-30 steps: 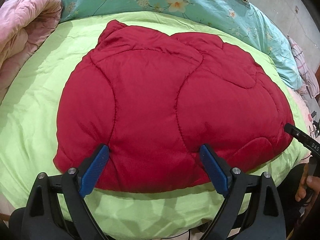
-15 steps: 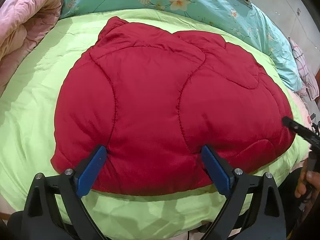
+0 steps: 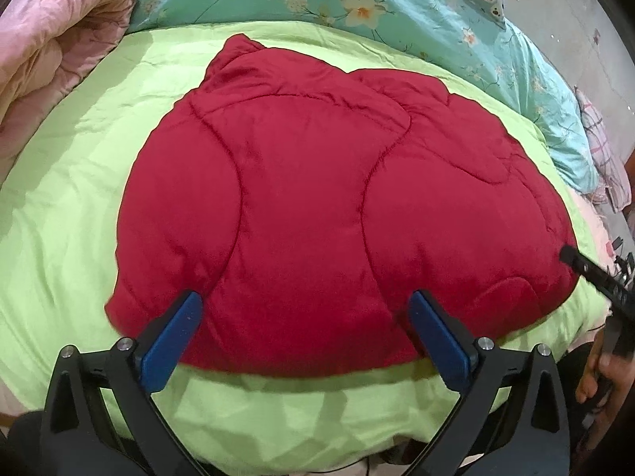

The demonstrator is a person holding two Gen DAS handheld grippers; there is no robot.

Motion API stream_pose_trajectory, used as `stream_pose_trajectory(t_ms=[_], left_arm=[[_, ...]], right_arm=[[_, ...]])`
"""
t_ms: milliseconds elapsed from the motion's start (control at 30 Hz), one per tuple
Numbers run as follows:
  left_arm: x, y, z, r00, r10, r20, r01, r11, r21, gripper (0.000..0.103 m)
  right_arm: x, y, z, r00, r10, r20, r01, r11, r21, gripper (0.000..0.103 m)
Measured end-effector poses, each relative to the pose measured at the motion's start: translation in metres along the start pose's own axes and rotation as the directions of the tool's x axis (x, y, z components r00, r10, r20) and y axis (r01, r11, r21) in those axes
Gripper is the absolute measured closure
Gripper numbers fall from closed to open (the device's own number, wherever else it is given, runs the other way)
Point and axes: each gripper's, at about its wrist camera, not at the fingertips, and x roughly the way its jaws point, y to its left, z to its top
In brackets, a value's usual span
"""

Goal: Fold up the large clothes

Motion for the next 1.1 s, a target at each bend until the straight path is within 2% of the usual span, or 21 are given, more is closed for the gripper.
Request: stream_pose_trajectory(t_ms=[233, 367, 733, 1100], left_arm=[[-0.018, 0.0, -0.017, 1.0, -0.024, 0.013, 0.024, 0.999, -0.025, 0.0], [-0.028, -0.006, -0.027, 1.0, 0.008, 0.027, -0.008, 1.0, 0.012, 0.0], [-0.037, -0.02, -0.05, 1.0, 0.026, 0.016, -0.027, 0.998, 0.062, 0.0], [-0.05, -0.021, -0.056, 0.996, 0.093, 0.015, -0.094, 0.992, 0.084, 0.0]], right_arm=[[-0.031, 0.019, -0.027, 1.0, 0.028, 0.007, -0.028, 0.998, -0.053, 0.027], [-0.038, 0.024, -0.038, 0.999, 0.047, -0.003, -0.047, 0.998, -0.046, 0.027], [-0.043, 0.042, -0.062, 0.998, 0.052, -0.044, -0.056, 0.994, -0.099, 0.026], [-0.046, 0.059, -0.074, 0.993, 0.041, -0.108, -0.06, 0.982, -0.18, 0.017]])
